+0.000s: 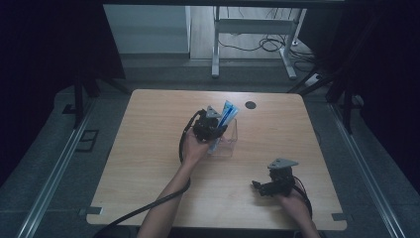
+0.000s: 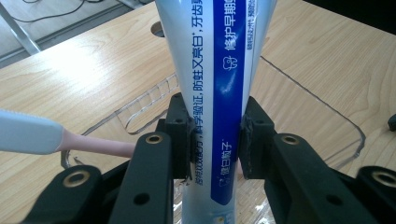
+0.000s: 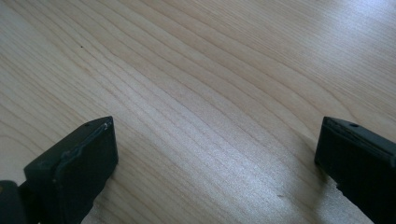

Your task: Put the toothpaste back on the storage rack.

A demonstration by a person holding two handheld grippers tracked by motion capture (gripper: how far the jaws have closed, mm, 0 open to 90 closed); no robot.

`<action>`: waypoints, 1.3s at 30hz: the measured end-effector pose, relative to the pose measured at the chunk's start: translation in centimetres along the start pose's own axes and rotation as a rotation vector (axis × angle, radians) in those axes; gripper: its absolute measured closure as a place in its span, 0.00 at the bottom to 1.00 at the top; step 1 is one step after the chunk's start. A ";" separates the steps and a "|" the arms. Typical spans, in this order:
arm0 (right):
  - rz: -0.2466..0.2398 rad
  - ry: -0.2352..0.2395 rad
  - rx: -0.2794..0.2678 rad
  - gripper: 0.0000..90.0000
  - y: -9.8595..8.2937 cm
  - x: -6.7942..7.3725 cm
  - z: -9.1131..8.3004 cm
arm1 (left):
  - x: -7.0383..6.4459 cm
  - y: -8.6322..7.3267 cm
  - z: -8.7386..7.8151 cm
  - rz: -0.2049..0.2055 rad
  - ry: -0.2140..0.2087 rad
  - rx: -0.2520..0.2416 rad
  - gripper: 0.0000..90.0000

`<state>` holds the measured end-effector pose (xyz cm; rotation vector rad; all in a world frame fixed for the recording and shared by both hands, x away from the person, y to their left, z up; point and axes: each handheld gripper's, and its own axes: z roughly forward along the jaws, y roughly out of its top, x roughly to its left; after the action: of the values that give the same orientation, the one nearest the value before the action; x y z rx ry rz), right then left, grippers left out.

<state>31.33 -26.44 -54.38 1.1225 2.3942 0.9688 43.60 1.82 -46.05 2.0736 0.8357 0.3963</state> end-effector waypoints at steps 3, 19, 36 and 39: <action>0.000 0.000 0.000 0.00 0.0 0.0 0.0 | -0.1 0.1 0.0 -0.003 -0.001 0.011 0.76; 0.001 0.001 0.000 0.00 0.0 0.0 0.0 | -0.1 0.8 -1.2 -0.020 -0.033 -0.025 0.53; 0.001 0.001 0.000 0.00 0.0 0.0 0.0 | -0.2 1.4 -2.1 -0.051 -0.145 -0.026 0.17; 0.001 0.001 0.000 0.00 0.0 0.0 0.0 | -0.4 1.5 -2.3 -0.030 -0.138 -0.016 0.16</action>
<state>31.33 -26.43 -54.38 1.1234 2.3951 0.9695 42.67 2.26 -43.46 2.0459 0.7780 0.2393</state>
